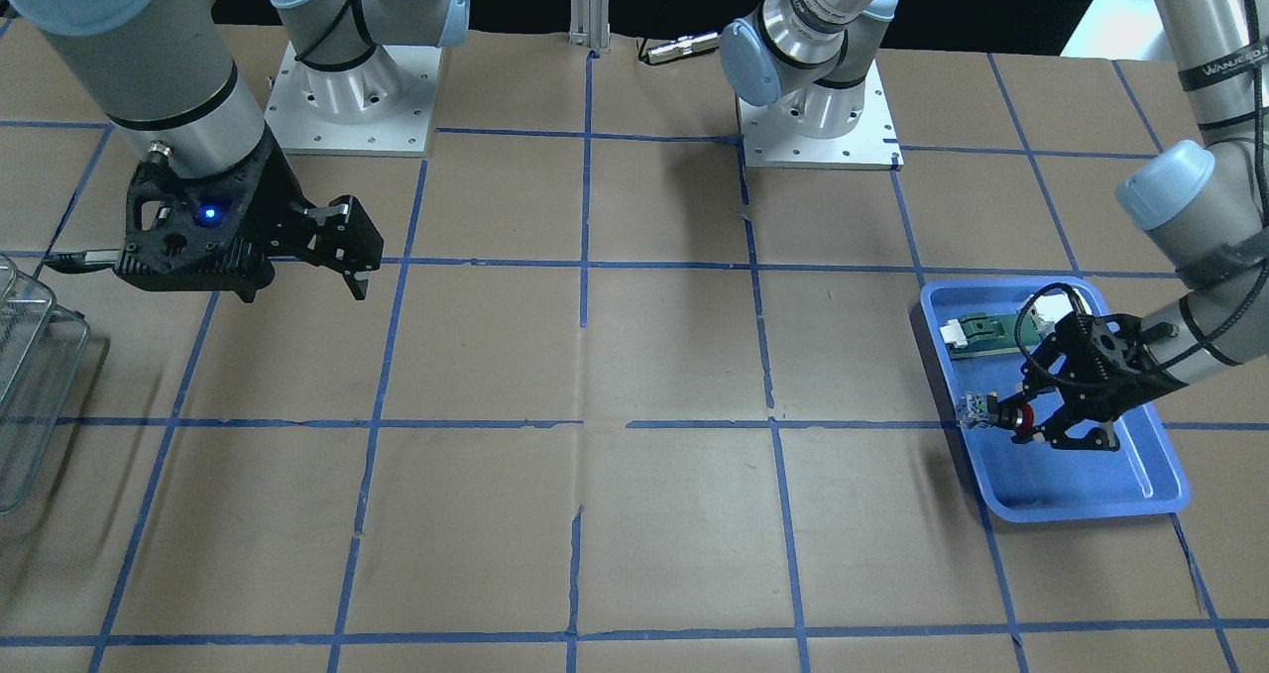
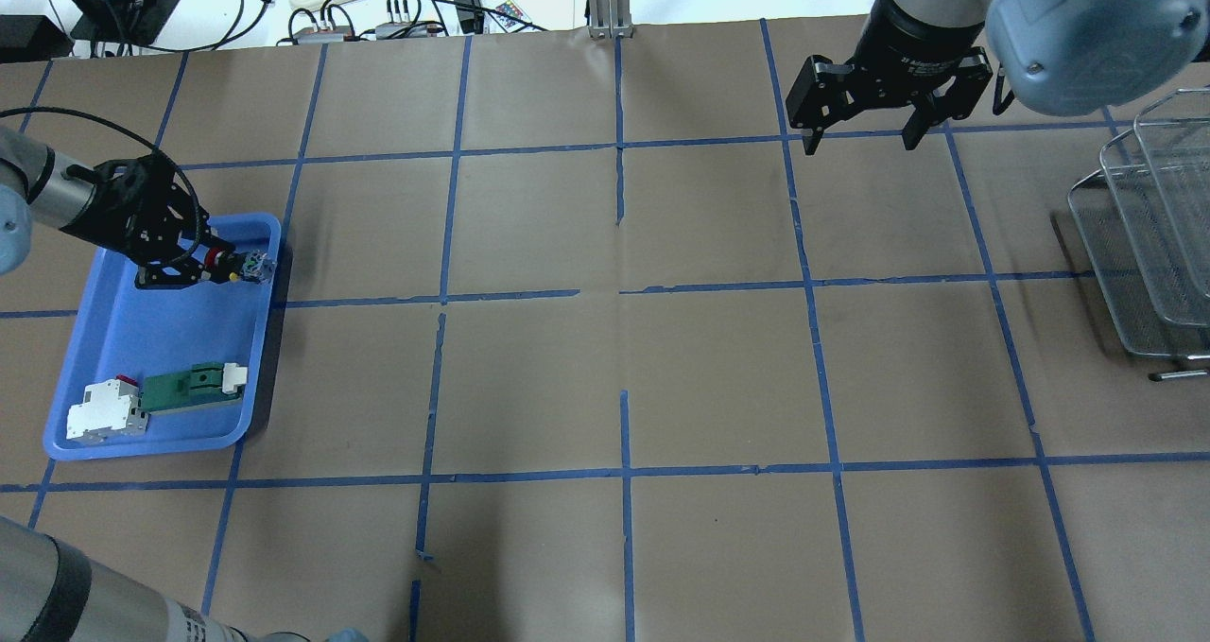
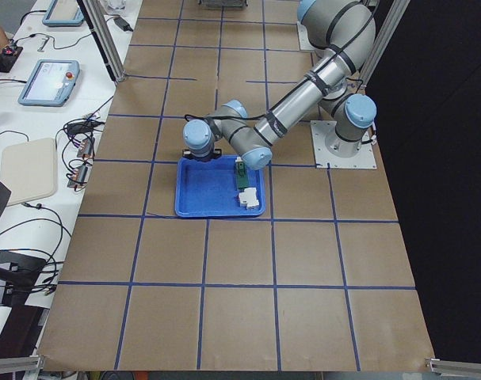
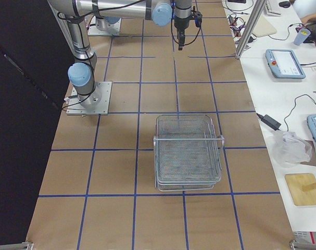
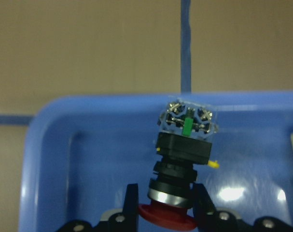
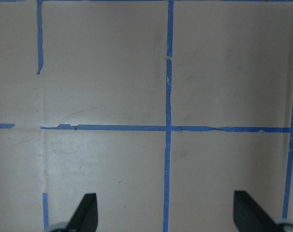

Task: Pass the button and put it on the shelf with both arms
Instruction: 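Lift the button and carry it toward the right gripper while the right gripper approaches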

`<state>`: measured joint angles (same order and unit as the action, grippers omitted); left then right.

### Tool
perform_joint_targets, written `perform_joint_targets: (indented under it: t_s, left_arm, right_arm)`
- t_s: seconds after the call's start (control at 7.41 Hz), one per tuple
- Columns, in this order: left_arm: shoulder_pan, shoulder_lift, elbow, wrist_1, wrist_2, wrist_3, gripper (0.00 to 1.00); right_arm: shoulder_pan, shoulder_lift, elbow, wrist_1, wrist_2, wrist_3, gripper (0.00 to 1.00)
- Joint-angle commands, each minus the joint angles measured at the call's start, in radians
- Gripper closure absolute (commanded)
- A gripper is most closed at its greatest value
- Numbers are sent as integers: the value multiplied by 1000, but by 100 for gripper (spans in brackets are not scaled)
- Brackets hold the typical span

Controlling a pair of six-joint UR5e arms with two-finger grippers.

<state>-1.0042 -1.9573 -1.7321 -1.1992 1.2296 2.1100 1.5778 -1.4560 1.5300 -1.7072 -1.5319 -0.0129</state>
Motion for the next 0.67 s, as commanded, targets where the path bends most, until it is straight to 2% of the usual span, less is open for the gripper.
perform_joint_targets:
  t_s: [0.0,0.27,0.4,0.54]
  left_arm:
    - [-118,72,-4,-62,-111,-162,100]
    - [-290,110,0,-60,-226,-208,100]
    - [-365,113,2,-43,-261,-308,100]
    - [-448,113,18,22,-274,-443,100]
  right_arm:
    - [-10,-35,-69,23,26,1,0]
    - [-18,-58,-109,34,41,-30,0]
    - [-24,-60,-119,43,70,-45,0]
    - [-25,-78,-120,120,78,-188,0]
